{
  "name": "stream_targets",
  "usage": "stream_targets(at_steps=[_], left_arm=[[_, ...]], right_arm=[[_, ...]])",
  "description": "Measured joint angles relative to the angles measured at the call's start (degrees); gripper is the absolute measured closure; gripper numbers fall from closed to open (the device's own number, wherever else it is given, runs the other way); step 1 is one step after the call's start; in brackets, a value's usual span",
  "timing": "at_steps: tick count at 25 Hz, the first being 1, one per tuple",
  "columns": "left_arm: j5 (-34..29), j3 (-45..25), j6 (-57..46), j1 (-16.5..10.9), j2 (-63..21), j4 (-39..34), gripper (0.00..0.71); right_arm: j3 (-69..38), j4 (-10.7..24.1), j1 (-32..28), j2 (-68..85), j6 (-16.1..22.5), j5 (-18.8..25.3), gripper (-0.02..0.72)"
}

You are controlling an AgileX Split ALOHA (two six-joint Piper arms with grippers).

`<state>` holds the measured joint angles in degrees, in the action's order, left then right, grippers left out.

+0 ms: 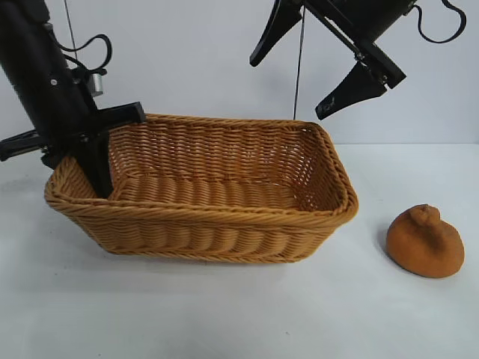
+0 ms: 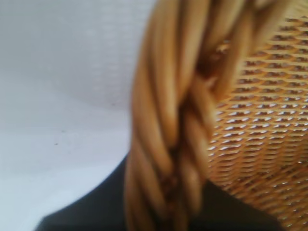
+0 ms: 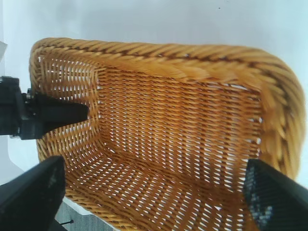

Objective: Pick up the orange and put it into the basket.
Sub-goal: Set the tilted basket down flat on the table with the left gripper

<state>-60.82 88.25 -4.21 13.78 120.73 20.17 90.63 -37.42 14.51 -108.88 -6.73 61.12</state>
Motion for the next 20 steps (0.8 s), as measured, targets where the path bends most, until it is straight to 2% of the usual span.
stream_targets(at_steps=[11, 12, 14, 17, 19, 20], left_arm=[[0.01, 0.2, -2.11, 0.0, 2.84, 0.5, 0.618], [0.01, 0.2, -2.37, 0.0, 2.88, 0.56, 0.591], [0.01, 0.2, -2.5, 0.0, 2.88, 0.85, 0.48], [0.01, 0.2, -2.56, 0.0, 2.88, 1.33, 0.219], [0.01, 0.41, -2.56, 0.0, 2.34, 1.52, 0.13], [-0.05, 0.48, -2.56, 0.0, 1.74, 1.58, 0.107]], right_arm=[[0.0, 0.0, 0.0, 0.0, 0.0, 0.37, 0.01], [0.0, 0.0, 0.0, 0.0, 0.0, 0.37, 0.01], [0.0, 0.0, 0.0, 0.0, 0.0, 0.37, 0.01], [0.0, 0.0, 0.0, 0.0, 0.0, 0.5, 0.01], [0.0, 0.0, 0.0, 0.0, 0.0, 0.93, 0.01], [0.0, 0.0, 0.0, 0.0, 0.0, 1.16, 0.01]])
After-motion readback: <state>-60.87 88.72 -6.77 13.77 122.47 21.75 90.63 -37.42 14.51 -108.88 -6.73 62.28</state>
